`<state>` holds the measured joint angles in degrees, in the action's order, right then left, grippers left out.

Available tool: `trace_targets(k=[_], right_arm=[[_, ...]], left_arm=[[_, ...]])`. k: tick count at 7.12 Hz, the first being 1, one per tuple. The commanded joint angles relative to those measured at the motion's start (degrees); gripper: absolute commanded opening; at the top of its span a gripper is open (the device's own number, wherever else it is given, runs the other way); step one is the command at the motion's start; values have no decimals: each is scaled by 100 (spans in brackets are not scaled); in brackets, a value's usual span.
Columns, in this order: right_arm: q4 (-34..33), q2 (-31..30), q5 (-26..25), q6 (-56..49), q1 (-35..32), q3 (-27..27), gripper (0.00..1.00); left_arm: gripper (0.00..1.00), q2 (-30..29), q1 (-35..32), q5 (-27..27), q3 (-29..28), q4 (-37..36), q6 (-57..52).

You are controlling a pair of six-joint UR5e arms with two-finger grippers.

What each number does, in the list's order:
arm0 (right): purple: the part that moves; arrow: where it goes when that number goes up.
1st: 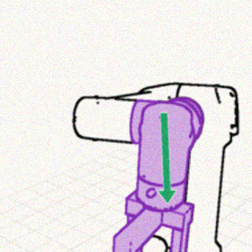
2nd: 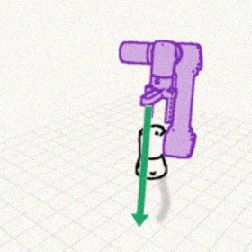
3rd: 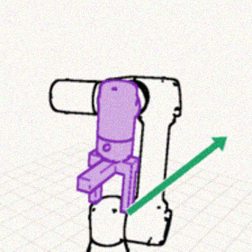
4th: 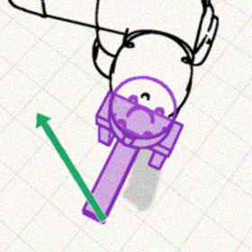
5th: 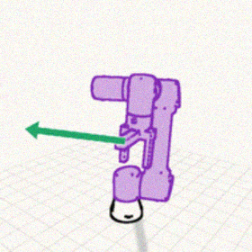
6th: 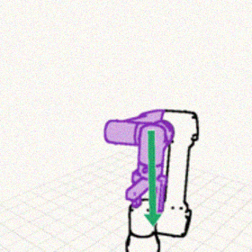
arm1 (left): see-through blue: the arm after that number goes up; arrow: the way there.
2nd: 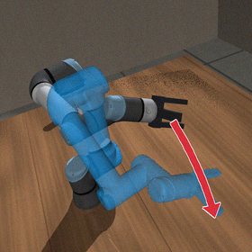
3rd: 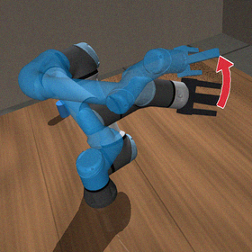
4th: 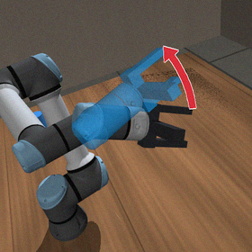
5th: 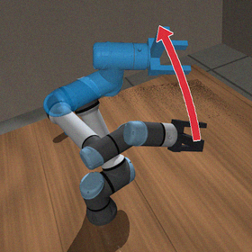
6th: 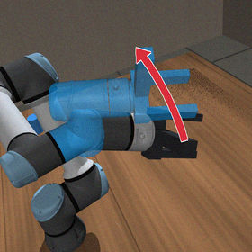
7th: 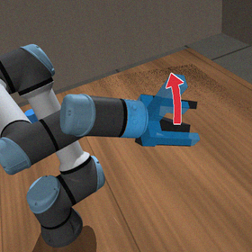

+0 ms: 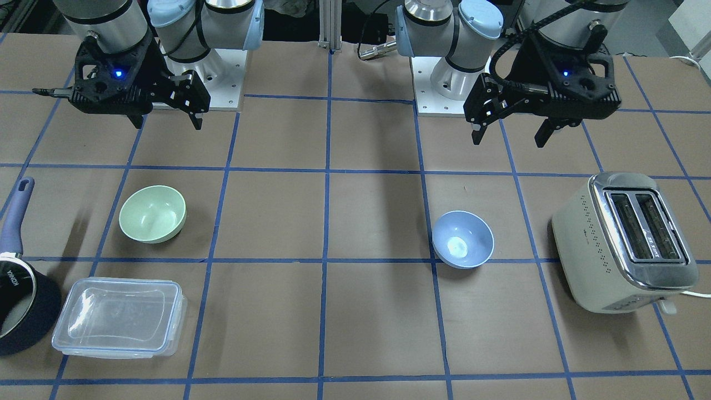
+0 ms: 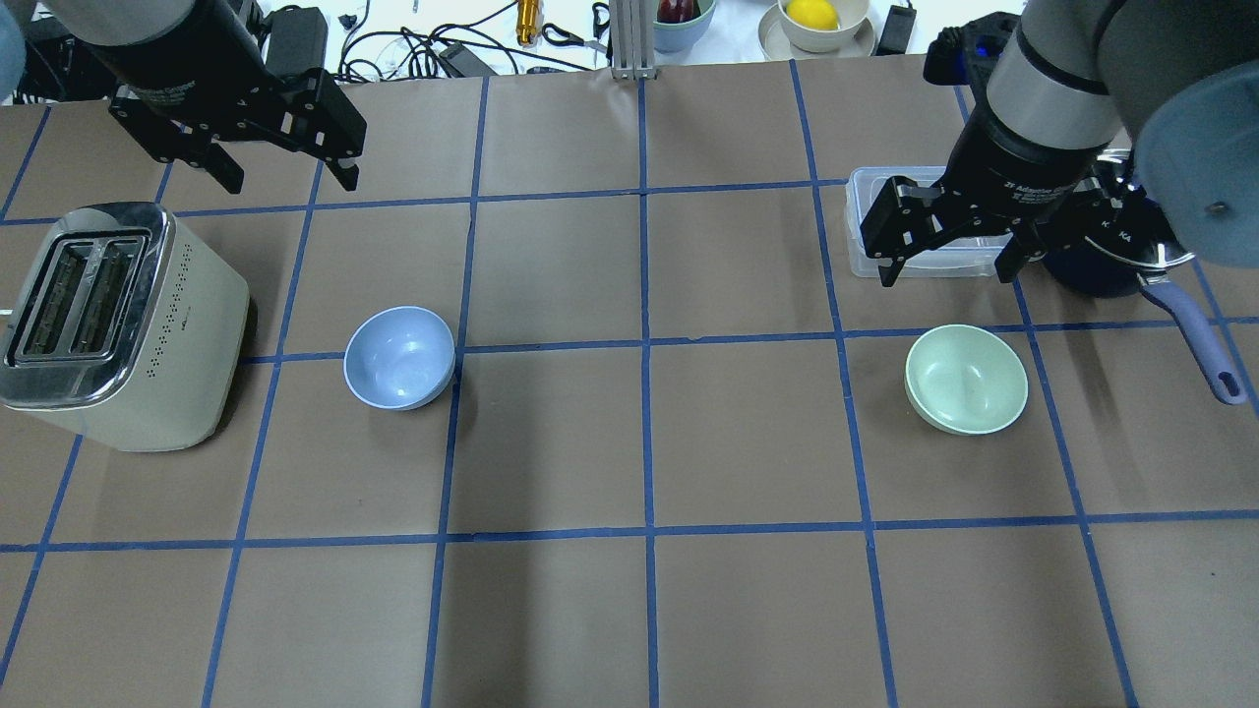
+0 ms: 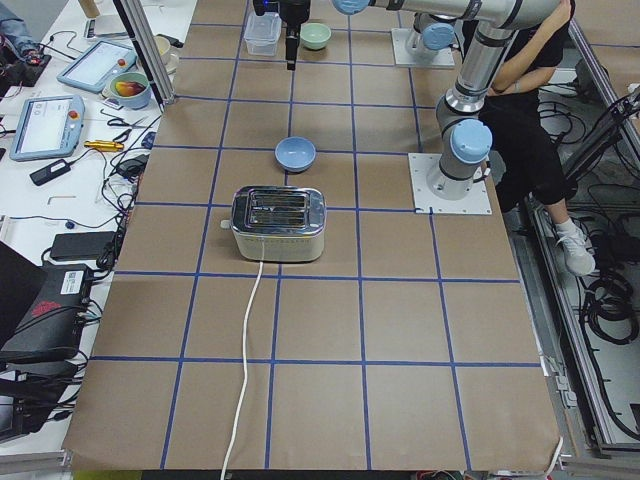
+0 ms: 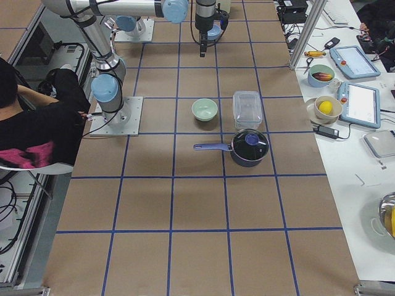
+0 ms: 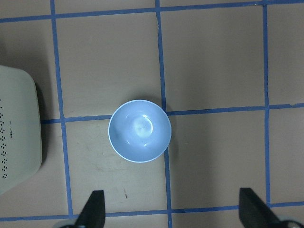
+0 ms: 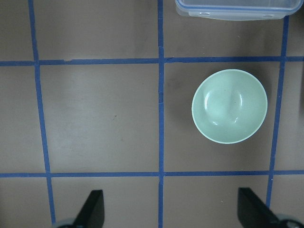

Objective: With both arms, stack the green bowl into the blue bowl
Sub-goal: 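Lower the left gripper onto the light blue bowl while the right approaches the green bowl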

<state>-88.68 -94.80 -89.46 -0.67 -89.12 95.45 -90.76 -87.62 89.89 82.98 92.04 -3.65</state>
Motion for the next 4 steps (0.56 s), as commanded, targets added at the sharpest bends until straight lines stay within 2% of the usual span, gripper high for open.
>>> trace_targets(k=[1, 4], right_arm=[[0, 5, 7, -4, 0, 9, 100], [9, 5, -1, -4, 0, 9, 100]], left_arm=[[98, -12, 17, -7, 8, 68, 178], [98, -12, 0, -15, -10, 208, 312]])
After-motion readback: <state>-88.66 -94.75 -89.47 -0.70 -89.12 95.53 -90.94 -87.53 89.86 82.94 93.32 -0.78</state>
